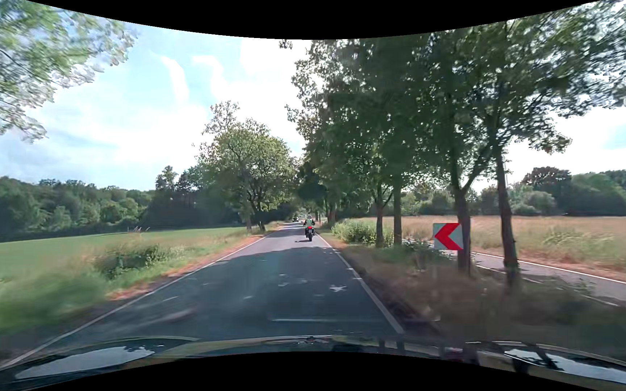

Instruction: Follow the waypoints while adhering to traffic rules and regulations

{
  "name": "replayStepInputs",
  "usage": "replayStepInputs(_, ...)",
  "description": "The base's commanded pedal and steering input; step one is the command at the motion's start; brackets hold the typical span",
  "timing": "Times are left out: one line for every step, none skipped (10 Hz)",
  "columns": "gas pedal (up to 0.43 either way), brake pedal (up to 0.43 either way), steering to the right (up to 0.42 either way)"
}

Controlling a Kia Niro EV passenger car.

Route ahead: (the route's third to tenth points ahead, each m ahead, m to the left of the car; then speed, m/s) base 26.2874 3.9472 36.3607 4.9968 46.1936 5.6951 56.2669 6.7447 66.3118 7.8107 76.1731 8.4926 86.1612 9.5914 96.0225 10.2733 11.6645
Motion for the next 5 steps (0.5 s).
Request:
replayStepInputs(0.189, 0.000, -0.043)
replayStepInputs(0.189, 0.000, -0.034)
replayStepInputs(0.189, 0.000, -0.026)
replayStepInputs(0.177, 0.000, -0.023)
replayStepInputs(0.177, 0.000, -0.018)
